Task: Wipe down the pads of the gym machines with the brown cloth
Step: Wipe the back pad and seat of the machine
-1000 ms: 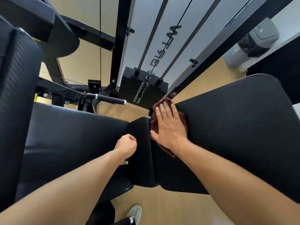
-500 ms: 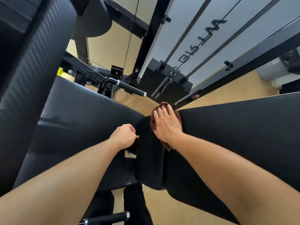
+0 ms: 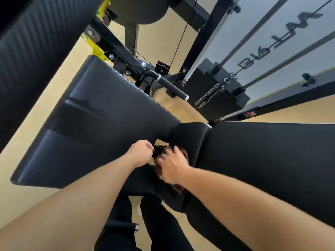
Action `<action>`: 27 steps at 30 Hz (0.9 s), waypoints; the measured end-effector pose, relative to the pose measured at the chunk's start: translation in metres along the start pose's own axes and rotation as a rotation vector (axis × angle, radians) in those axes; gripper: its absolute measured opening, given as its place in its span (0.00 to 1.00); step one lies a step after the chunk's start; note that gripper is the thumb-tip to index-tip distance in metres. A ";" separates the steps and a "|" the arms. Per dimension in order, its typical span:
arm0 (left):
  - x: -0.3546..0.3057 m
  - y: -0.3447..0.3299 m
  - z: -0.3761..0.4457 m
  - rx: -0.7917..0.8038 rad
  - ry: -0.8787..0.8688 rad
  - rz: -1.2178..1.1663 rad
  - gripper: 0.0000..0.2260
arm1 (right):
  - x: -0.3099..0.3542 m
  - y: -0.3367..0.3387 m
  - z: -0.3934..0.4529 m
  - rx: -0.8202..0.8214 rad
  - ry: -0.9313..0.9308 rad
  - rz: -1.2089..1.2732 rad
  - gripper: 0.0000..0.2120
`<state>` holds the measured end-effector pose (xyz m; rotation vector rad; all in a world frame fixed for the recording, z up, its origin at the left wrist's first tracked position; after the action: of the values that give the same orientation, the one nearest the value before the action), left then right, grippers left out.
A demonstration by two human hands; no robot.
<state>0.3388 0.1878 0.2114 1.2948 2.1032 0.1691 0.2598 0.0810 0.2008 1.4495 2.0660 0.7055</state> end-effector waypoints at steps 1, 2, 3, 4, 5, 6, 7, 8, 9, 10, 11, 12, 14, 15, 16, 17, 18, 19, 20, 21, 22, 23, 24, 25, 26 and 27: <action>-0.001 -0.001 0.002 -0.013 0.000 -0.025 0.09 | -0.026 0.012 0.008 -0.055 -0.081 -0.026 0.31; -0.001 -0.002 0.005 -0.026 -0.001 -0.044 0.10 | -0.055 0.026 0.017 -0.101 -0.171 -0.065 0.31; 0.001 -0.003 0.007 -0.031 -0.002 -0.058 0.10 | -0.083 0.038 0.024 -0.136 -0.258 -0.091 0.30; 0.004 -0.004 0.009 -0.033 0.000 -0.069 0.10 | -0.108 0.048 0.030 -0.151 -0.331 -0.097 0.29; 0.009 -0.005 0.010 -0.035 0.009 -0.073 0.10 | -0.125 0.054 0.035 -0.162 -0.371 -0.078 0.27; 0.014 -0.005 0.009 -0.038 0.023 -0.072 0.10 | -0.134 0.057 0.038 -0.164 -0.379 -0.049 0.25; 0.020 -0.006 0.007 -0.038 0.040 -0.060 0.10 | -0.135 0.057 0.038 -0.160 -0.356 -0.022 0.24; 0.026 -0.008 0.004 -0.038 0.055 -0.044 0.10 | -0.130 0.055 0.036 -0.162 -0.318 -0.009 0.23; 0.030 -0.008 0.000 -0.038 0.069 -0.028 0.10 | -0.124 0.053 0.033 -0.182 -0.269 -0.013 0.23; 0.033 -0.007 -0.009 -0.031 0.078 -0.002 0.10 | -0.112 0.052 0.027 -0.199 -0.217 -0.009 0.23; 0.032 -0.008 -0.013 -0.022 0.072 0.021 0.10 | -0.103 0.051 0.023 -0.212 -0.165 0.003 0.24; 0.030 -0.008 -0.020 -0.002 0.051 0.050 0.10 | -0.091 0.048 0.015 -0.207 -0.122 0.032 0.25; 0.016 -0.005 -0.030 0.045 -0.013 0.106 0.11 | -0.056 0.039 -0.003 -0.194 -0.058 0.079 0.26; 0.008 -0.003 -0.035 0.054 -0.045 0.123 0.12 | -0.032 0.030 -0.014 -0.179 -0.024 0.090 0.26; 0.001 0.002 -0.038 0.051 -0.083 0.141 0.13 | -0.007 0.022 -0.025 -0.154 -0.001 0.100 0.26; -0.006 0.006 -0.040 0.045 -0.118 0.162 0.12 | 0.017 0.010 -0.035 -0.117 0.022 0.107 0.26; -0.012 0.009 -0.042 0.036 -0.150 0.185 0.11 | 0.036 -0.001 -0.044 -0.079 0.039 0.107 0.26; -0.017 0.012 -0.044 0.031 -0.179 0.209 0.11 | 0.052 -0.009 -0.053 -0.051 0.039 0.100 0.26; -0.019 0.014 -0.046 0.032 -0.203 0.231 0.11 | 0.062 -0.015 -0.061 -0.037 0.020 0.088 0.26; -0.019 0.015 -0.048 0.039 -0.214 0.248 0.11 | 0.069 -0.018 -0.069 -0.041 -0.002 0.085 0.26; -0.020 0.017 -0.050 0.054 -0.227 0.269 0.11 | 0.071 -0.017 -0.077 -0.057 -0.043 0.096 0.26; -0.019 0.019 -0.052 0.063 -0.232 0.284 0.12 | 0.070 -0.015 -0.084 -0.074 -0.084 0.109 0.26; -0.017 0.020 -0.055 0.072 -0.230 0.301 0.12 | 0.067 -0.011 -0.091 -0.095 -0.128 0.122 0.26; -0.019 0.022 -0.057 0.083 -0.237 0.319 0.12 | 0.061 -0.005 -0.099 -0.111 -0.178 0.131 0.27; -0.020 0.024 -0.060 0.086 -0.234 0.323 0.13 | 0.051 0.002 -0.103 -0.129 -0.223 0.132 0.27; -0.020 0.024 -0.062 0.082 -0.229 0.318 0.14 | 0.041 0.011 -0.106 -0.153 -0.282 0.133 0.27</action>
<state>0.3264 0.1968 0.2790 1.6123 1.7209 0.0658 0.1837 0.1102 0.2813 1.5129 1.6797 0.6532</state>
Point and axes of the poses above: each hand's wrist, its own z-axis towards the middle knuckle, its own y-axis out of the back of the hand, x = y × z, the point moved 6 cm from there along z, towards the middle knuckle, and after that the axes turned 5 degrees about -x, right-handed, at the moved point
